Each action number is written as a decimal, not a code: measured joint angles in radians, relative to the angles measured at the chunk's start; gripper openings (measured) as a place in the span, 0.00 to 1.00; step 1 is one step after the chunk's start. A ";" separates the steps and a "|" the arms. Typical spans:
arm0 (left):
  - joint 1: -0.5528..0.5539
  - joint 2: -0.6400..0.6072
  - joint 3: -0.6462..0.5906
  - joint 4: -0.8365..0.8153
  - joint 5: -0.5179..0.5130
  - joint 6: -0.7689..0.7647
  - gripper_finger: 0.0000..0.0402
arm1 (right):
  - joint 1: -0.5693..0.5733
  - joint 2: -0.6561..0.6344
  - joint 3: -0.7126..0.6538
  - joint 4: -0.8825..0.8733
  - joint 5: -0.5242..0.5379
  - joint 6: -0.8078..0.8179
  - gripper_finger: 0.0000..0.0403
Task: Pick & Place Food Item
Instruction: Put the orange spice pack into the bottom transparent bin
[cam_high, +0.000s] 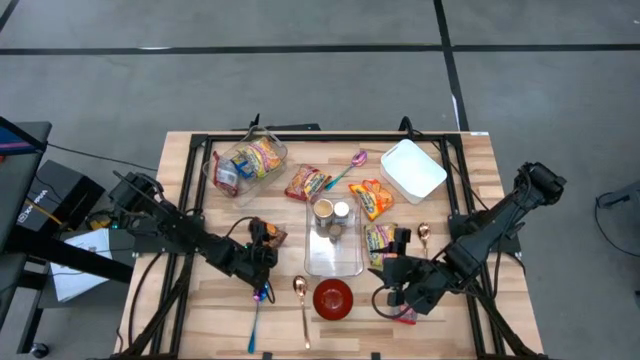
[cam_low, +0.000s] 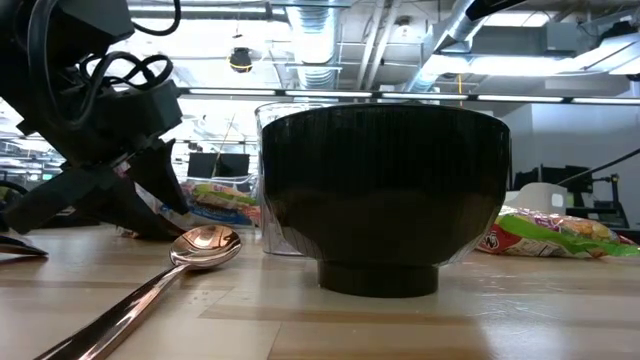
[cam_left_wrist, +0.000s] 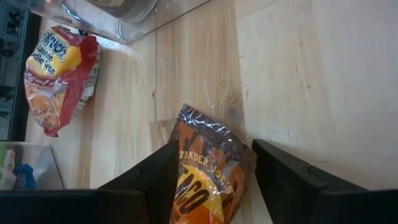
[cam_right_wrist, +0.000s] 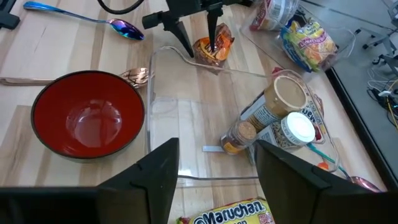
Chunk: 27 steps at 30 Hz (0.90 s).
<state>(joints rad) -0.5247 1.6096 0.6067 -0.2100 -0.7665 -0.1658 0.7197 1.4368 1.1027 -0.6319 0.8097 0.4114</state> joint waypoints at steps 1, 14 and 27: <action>0.000 0.000 0.000 0.000 0.006 0.000 0.47 | 0.000 0.000 0.000 0.000 0.000 0.000 0.50; 0.000 0.000 0.000 0.000 0.014 -0.008 0.36 | 0.000 0.000 0.000 0.000 0.000 0.000 0.50; 0.000 0.000 0.000 0.000 0.014 -0.008 0.13 | 0.000 0.000 0.000 0.000 0.000 0.000 0.50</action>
<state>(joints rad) -0.5247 1.6096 0.6067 -0.2096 -0.7525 -0.1741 0.7197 1.4368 1.1030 -0.6323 0.8097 0.4110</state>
